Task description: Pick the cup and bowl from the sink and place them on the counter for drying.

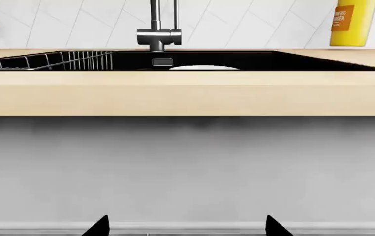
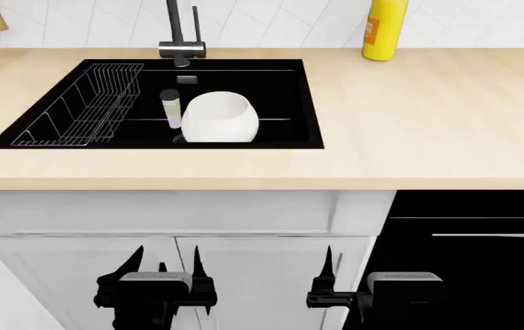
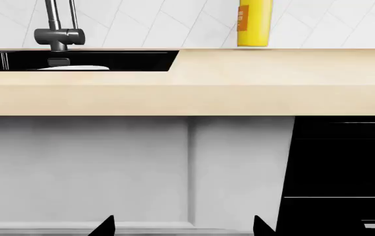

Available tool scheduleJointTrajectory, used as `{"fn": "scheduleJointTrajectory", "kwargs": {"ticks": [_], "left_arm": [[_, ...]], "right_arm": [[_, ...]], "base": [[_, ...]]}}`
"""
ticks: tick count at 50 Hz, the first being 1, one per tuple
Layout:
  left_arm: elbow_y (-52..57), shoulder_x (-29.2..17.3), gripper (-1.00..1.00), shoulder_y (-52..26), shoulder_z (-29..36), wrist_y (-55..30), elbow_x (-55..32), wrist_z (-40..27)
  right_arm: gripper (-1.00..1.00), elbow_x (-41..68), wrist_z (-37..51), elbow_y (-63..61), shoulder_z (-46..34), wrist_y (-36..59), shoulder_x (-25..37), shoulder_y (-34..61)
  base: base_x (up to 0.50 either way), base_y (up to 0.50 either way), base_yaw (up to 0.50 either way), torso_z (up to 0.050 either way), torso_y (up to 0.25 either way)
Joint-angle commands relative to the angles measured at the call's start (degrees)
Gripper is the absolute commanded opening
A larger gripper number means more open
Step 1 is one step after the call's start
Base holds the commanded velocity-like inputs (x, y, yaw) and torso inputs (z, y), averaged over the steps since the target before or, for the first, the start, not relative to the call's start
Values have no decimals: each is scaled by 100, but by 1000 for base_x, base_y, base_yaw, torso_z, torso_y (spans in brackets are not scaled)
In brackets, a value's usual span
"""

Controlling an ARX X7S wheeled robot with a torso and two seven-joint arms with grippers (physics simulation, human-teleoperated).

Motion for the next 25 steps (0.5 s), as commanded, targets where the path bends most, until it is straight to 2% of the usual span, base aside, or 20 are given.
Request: {"fn": "scheduleJointTrajectory", "kwargs": {"ticks": [1,25], "left_arm": [[38,-103,100,22,134,-48,-72,-67],[43,-361,100,-130,475,-210,-237,-554]], "right_arm": [[100,78,101,2,-132,-47,90,5],[100,293,507,-21,-497,-48,392,1]], "base": [[0,0,0,0,0],[0,0,0,0,0]]}}
